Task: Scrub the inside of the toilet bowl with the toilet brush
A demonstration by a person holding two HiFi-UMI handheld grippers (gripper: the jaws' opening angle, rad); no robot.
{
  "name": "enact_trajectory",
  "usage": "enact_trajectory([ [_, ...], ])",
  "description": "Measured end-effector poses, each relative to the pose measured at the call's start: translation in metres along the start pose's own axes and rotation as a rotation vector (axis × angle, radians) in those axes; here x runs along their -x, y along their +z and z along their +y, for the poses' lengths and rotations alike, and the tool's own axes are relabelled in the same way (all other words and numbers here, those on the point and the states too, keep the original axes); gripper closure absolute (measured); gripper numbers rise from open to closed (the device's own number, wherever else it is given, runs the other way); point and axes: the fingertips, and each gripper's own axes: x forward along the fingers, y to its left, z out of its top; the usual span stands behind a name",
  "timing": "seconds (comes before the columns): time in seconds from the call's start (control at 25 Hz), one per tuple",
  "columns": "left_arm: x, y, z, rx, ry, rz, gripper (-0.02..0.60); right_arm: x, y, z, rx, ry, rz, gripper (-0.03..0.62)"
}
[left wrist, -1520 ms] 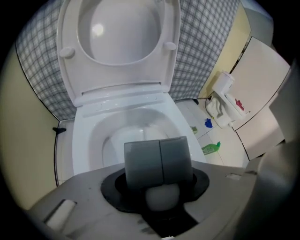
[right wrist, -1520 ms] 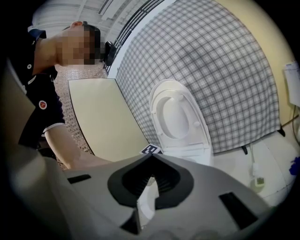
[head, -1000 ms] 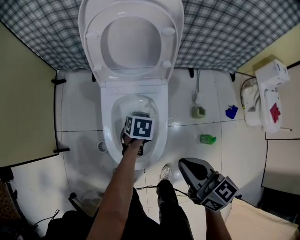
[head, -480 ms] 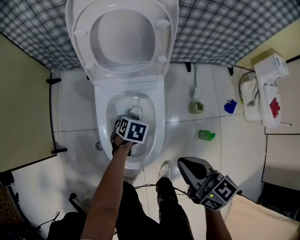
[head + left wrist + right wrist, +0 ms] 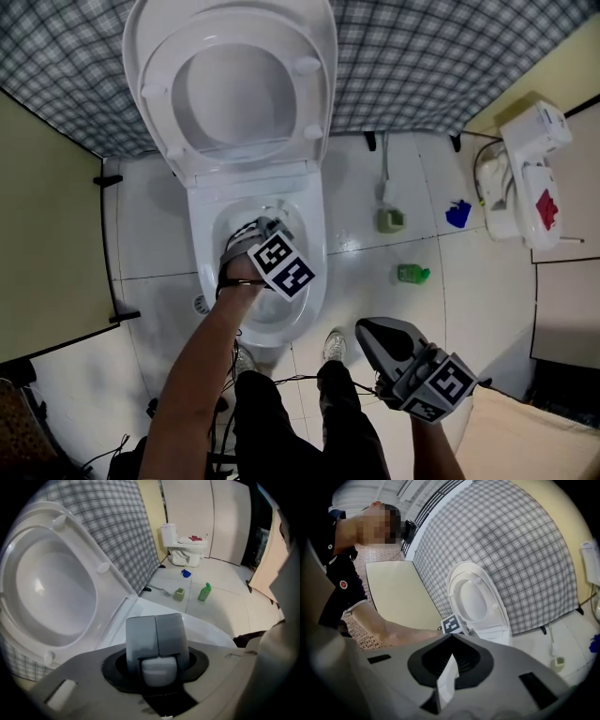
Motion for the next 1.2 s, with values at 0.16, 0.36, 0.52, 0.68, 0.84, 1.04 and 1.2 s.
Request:
enact_trajectory([
  [0.16,-0.012,0.001,-0.005,-0.077,-0.018,0.020,0.414,0.005,-0.010,-0.003,-0.013,-0.023,0.009,0.594],
  [0.36,-0.044,-0.042,-0.033,-0.136,-0.093,0.108,0.413,0.010,-0.021,-0.005,-0.026,-0.052,0.010,0.594],
  [0.52,-0.038,-0.049,-0.024,-0.173,-0.065,0.091,0.414,0.018,-0.026,-0.009,-0.029,-0.073,0.012,0.594],
  [0.68,-0.008,-0.036,0.003,-0.204,-0.011,0.059,0.414,0.014,-0.022,0.002,-0.024,-0.054,-0.004,0.594],
  [0.84,0.012,-0.033,0.023,-0.254,0.038,0.077,0.414,0.007,-0.011,0.016,-0.012,-0.029,-0.018,0.594],
  [1.04,-0.005,-0.047,0.013,-0.294,0.034,0.108,0.414,0.005,-0.013,0.017,-0.014,-0.035,-0.013,0.594],
  [1.2,-0.033,-0.063,-0.012,-0.270,-0.018,0.138,0.414,0.013,-0.026,0.008,-0.017,-0.062,0.005,0.594],
])
